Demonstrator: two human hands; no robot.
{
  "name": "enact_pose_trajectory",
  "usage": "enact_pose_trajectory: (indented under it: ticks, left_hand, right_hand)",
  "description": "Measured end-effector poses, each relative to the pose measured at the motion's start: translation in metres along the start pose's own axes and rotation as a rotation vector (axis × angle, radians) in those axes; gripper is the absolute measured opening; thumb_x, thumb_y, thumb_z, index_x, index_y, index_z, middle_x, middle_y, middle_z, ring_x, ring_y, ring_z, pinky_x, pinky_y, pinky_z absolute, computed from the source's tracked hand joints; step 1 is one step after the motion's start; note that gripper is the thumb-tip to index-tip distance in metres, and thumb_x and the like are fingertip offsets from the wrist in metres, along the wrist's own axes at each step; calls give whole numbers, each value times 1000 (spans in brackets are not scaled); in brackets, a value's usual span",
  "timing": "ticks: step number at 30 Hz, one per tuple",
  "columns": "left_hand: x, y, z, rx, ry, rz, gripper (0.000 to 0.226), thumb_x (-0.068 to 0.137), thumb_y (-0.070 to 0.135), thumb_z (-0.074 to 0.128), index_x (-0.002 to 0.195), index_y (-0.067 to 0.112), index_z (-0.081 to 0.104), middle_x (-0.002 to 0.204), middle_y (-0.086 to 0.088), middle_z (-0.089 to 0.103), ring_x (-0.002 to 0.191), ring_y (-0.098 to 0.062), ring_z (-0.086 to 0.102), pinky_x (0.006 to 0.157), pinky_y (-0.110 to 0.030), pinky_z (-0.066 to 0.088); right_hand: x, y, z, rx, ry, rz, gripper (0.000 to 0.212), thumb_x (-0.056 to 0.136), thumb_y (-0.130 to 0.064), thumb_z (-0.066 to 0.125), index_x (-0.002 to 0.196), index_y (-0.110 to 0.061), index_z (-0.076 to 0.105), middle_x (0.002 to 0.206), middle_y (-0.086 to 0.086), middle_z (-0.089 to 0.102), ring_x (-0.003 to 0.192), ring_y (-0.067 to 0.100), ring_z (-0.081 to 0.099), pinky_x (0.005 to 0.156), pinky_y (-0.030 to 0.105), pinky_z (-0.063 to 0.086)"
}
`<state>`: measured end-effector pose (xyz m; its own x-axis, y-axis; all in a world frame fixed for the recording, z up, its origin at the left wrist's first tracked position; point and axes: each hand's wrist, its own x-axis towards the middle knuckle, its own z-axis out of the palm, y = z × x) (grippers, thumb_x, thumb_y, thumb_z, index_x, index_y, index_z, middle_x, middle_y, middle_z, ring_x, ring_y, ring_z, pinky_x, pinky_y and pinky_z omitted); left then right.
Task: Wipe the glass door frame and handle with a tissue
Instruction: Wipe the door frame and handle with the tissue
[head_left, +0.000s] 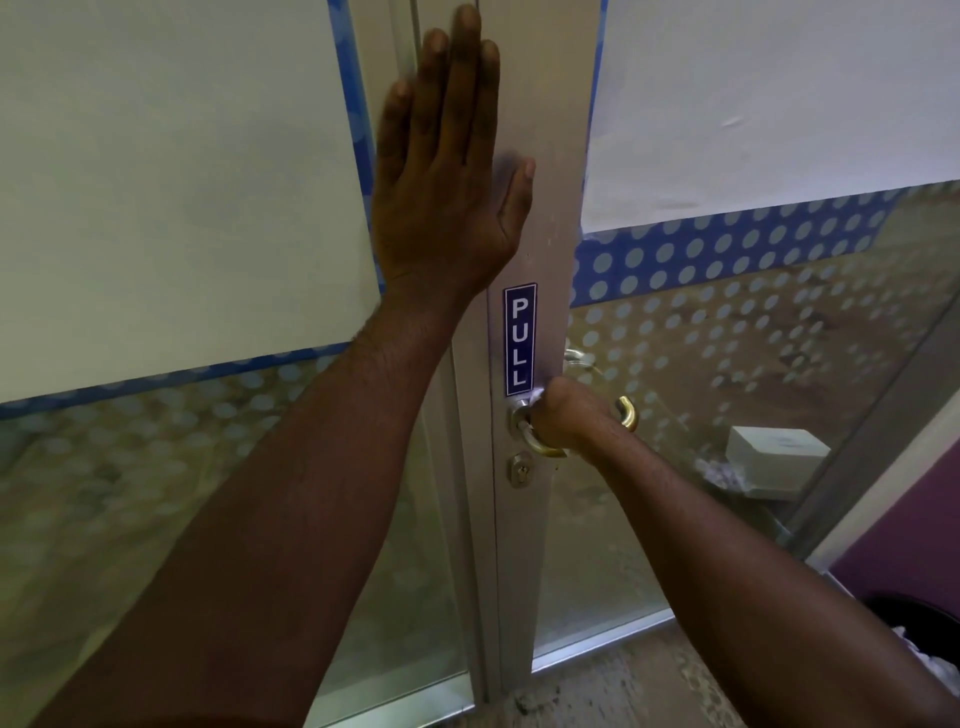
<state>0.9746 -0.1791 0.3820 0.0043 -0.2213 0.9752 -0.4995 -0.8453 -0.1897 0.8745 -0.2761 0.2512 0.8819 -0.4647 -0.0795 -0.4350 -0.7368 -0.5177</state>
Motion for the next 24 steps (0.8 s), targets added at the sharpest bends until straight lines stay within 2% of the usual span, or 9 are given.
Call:
enact_pose_trajectory:
  ticks: [6, 9, 11, 13, 14, 18, 20, 22, 24]
  left_hand:
    - [-1, -1, 1, -14, -5, -12, 66, 106, 52, 30, 154, 7, 35, 159, -15, 35, 148, -31, 30, 122, -33, 5]
    - [0, 0, 1, -9, -3, -2, 65, 106, 51, 31, 154, 7, 36, 159, -16, 37, 148, -31, 32, 122, -38, 13]
    - [-1, 0, 0, -14, -13, -9, 65, 106, 51, 31, 154, 7, 34, 159, -15, 35, 148, -30, 31, 122, -40, 14]
    - [-1, -1, -1, -11, -13, -7, 65, 106, 50, 33, 154, 7, 34, 160, -15, 35, 149, -30, 31, 123, -40, 15]
    - [0, 0, -1, -9, -8, -5, 65, 105, 50, 33, 154, 6, 35, 159, -15, 35, 148, -30, 31, 123, -41, 16]
    - [0, 0, 0, -19, 5, 2, 64, 106, 49, 36, 153, 6, 37, 158, -16, 37, 148, -30, 33, 123, -39, 16]
    - [-1, -1, 1, -13, 6, -4, 64, 106, 49, 34, 153, 6, 37, 158, -16, 37, 148, -31, 32, 123, -34, 7]
    - [-1, -2, 1, -11, 14, -9, 64, 106, 50, 34, 153, 6, 38, 158, -16, 38, 148, -31, 32, 122, -30, -5]
    - [0, -1, 2, -7, 23, -5, 64, 106, 50, 34, 152, 5, 39, 157, -16, 39, 147, -32, 34, 121, -28, -10]
  right_hand:
    - [0, 0, -10, 92, -40, -34, 20, 99, -21, 48, 111, -9, 59, 101, 7, 64, 94, 22, 64, 87, 40, 55]
    - [-3, 1, -8, 92, -115, 14, 25, 99, -17, 47, 118, -5, 57, 109, 13, 65, 97, 24, 64, 90, 40, 54]
    - [-6, 3, -6, 104, -89, 5, 20, 99, -17, 45, 110, -7, 59, 106, 12, 65, 96, 24, 64, 88, 40, 54]
    - [-10, 1, -3, 78, 7, -33, 14, 98, -19, 46, 94, -15, 58, 95, 6, 64, 89, 22, 62, 80, 38, 52]
    - [-12, 0, 1, 38, 77, -40, 12, 97, -20, 47, 94, -16, 57, 92, 4, 63, 86, 21, 61, 78, 37, 50]
    - [-27, -4, 31, -278, 428, -145, 24, 90, -10, 46, 110, -16, 58, 96, 7, 69, 90, 28, 62, 80, 35, 40]
    - [-34, -7, 53, -429, 488, -256, 31, 86, -7, 47, 114, -14, 61, 108, 11, 69, 104, 30, 61, 87, 36, 41]
    - [-38, -7, 70, -572, 521, -310, 31, 81, -11, 61, 111, -6, 69, 113, 16, 69, 113, 30, 61, 91, 36, 46]
    - [-35, -2, 74, -609, 598, -375, 28, 68, -12, 75, 95, -4, 76, 101, 15, 74, 105, 29, 67, 84, 34, 53]
